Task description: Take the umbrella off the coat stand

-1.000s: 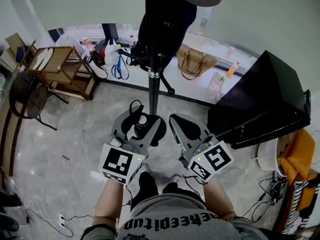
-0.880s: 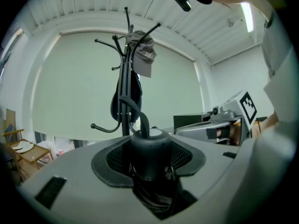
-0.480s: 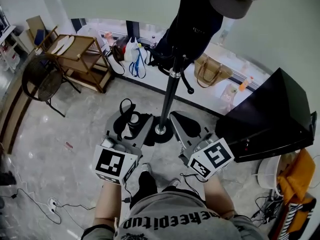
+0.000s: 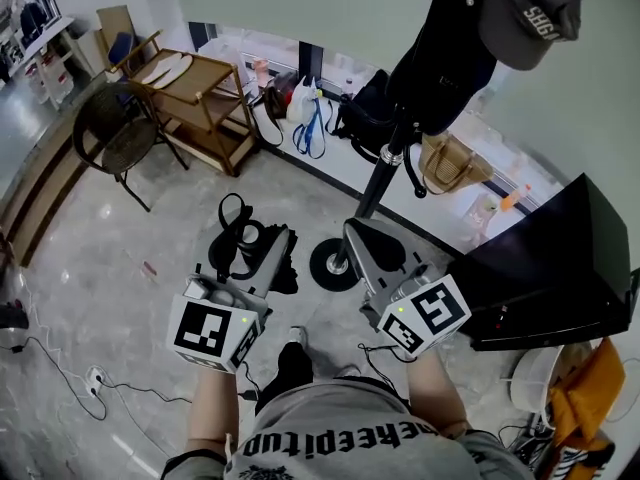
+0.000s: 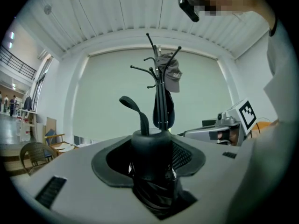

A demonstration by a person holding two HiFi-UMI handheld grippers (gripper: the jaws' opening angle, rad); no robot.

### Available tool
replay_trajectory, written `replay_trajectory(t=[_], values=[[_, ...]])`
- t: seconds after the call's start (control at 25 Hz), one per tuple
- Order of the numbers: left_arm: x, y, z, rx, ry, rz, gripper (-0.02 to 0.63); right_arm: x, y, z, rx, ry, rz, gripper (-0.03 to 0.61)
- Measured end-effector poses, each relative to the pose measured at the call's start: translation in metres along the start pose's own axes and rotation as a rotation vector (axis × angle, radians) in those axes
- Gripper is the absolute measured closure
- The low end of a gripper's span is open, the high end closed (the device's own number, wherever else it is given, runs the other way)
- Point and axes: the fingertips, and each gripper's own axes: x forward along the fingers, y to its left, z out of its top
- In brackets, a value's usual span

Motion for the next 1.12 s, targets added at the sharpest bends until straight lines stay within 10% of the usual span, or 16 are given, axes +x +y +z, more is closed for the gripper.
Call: replay_trajectory(t=[0.4,1.12], values=[[-0.043,0.034,-0.006,0.002,0.01,0.13,0.394,0.017,0.027,-0.004,0.008,-0.005,0.064,0.566],[-0.048,0.035,0.003,-0.01,-0.018,0.128,0.394,0.013,0.027,0.003,-0.017,-0.008,0.045,0.567]])
